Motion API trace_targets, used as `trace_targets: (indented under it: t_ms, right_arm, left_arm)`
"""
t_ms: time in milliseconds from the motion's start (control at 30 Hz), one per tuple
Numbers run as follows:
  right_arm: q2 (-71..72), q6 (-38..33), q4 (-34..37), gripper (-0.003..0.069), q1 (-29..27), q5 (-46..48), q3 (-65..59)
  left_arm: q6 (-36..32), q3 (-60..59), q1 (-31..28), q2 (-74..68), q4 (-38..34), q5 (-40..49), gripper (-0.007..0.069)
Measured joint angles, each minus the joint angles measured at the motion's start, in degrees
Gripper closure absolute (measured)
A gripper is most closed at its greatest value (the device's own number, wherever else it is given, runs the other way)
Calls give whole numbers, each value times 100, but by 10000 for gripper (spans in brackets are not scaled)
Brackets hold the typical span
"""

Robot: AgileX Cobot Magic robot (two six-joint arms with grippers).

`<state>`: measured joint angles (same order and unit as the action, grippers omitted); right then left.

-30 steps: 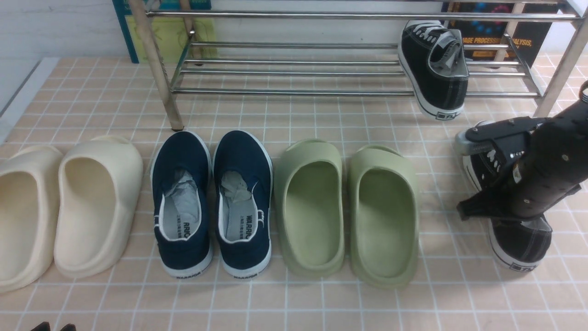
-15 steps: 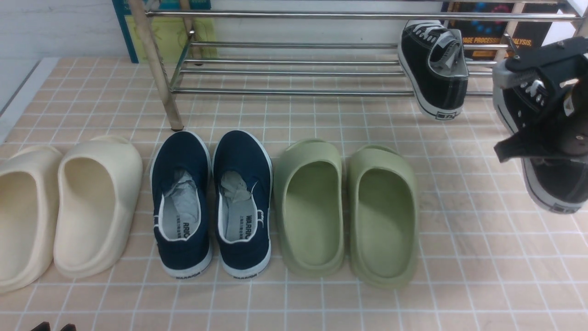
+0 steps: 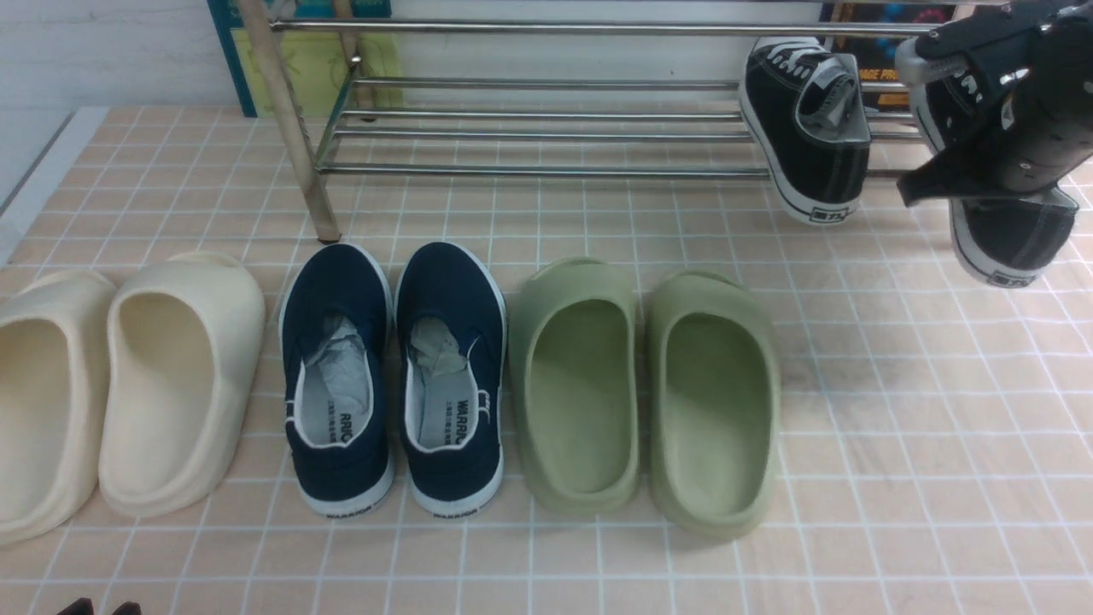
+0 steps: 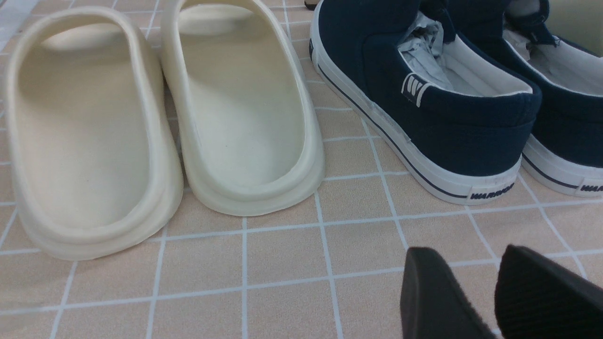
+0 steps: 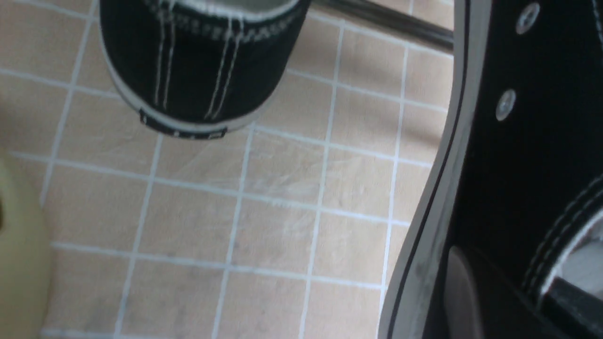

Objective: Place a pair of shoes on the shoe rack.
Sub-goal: Use the right arm to put a shoe into the shoe rack

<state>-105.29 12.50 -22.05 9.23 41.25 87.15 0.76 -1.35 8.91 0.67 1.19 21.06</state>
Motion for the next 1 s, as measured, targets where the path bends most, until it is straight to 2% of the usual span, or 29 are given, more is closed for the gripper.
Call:
trace_targets:
  t_ms: [467, 667, 800, 867, 1000]
  right_arm:
    - [-1417, -280, -19, 664, -12, -174, 1498]
    - [-1551, -280, -31, 664, -12, -230, 1598]
    - [-1588, -280, -61, 640, -12, -280, 1616]
    - [-1588, -280, -165, 594, -12, -480, 1628]
    - [-1588, -280, -278, 434, -12, -562, 1679]
  left_arm:
    - [0, 0, 0, 0, 0, 0, 385]
    - [0, 0, 0, 0, 0, 0, 385]
    - [0, 0, 0, 0, 0, 0, 385]
    - [0, 0, 0, 0, 0, 0, 385]
    - [0, 0, 0, 0, 0, 0, 385]
